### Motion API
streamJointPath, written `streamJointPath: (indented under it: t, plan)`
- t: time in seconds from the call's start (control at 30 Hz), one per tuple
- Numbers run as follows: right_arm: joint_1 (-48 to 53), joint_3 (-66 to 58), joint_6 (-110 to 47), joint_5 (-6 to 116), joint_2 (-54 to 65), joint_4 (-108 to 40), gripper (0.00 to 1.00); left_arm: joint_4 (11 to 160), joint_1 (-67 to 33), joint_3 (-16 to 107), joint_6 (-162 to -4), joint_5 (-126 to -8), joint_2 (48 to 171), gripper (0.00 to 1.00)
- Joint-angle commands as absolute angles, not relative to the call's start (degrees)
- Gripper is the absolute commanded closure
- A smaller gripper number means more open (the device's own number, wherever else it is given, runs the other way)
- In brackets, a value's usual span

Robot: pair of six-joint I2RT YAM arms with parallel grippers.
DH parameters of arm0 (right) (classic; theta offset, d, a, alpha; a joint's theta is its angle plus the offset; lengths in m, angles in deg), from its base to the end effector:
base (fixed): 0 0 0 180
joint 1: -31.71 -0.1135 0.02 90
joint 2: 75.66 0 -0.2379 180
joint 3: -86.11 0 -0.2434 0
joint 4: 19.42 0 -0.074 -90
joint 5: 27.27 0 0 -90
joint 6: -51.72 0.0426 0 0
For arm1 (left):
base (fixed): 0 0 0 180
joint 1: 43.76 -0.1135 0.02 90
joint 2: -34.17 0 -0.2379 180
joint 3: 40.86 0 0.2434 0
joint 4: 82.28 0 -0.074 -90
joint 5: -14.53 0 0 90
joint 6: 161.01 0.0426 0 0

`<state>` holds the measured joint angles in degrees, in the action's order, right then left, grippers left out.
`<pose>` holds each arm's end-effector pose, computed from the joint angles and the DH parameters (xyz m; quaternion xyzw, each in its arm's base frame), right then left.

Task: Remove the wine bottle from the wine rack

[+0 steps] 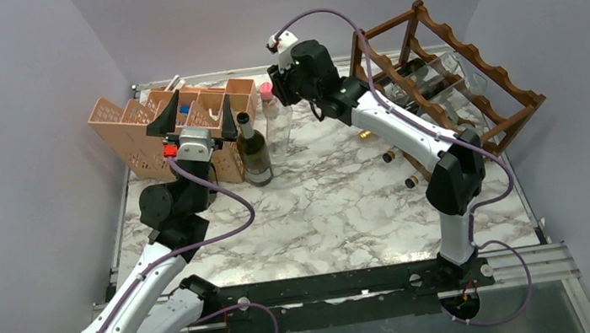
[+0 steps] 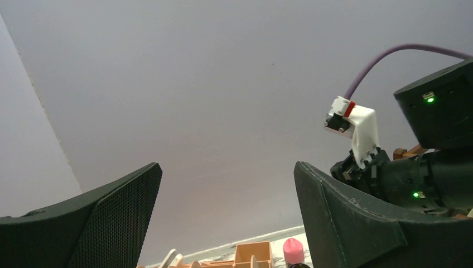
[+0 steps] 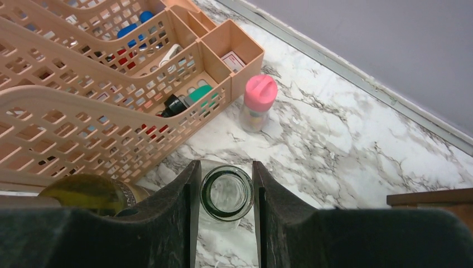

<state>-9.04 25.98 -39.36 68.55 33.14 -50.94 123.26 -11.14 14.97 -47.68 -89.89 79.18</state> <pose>0.3396 0.2869 0.3448 -0.2658 0.7766 0.1541 0.5500 0.1604 -0.0901 0.3958 0.1111 0.4479 -0.0153 0.8870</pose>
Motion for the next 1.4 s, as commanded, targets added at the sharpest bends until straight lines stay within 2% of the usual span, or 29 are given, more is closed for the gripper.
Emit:
streamJointPath:
  t: [0.0,0.17,0.33,0.83,0.87,0.93,1.0,1.37]
  plan:
    - [-8.9,32.1,-40.0,65.5,36.0,-49.1,0.99,125.4,-11.4,14.2,-46.8,-90.1,79.1,0.05]
    - [-9.5,39.8,-41.1,64.5,41.3,-52.5,0.99,125.9,-11.5,14.0,-46.3,-90.5,78.8,0.06]
    - [-11.5,44.4,-43.1,68.4,44.6,-54.7,0.99,126.1,-11.6,13.8,-46.1,-90.6,78.7,0.06]
    - [-15.3,47.7,-45.8,70.9,48.8,-56.5,0.99,126.2,-11.6,13.8,-46.6,-90.2,78.8,0.06]
    - [-15.4,48.1,-45.6,70.5,48.9,-56.9,0.96,126.2,-11.6,13.8,-46.5,-90.2,78.9,0.06]
    - [-15.3,48.6,-45.1,70.8,48.9,-57.4,0.80,126.3,-11.6,13.7,-46.5,-90.4,78.9,0.06]
    - [-15.4,48.6,-44.9,71.7,48.3,-57.5,0.69,126.3,-11.6,13.7,-46.7,-90.2,78.9,0.06]
    - [-15.4,51.9,-42.5,73.0,41.9,-60.9,0.33,126.2,-11.6,13.8,-47.0,-89.9,78.8,0.06]
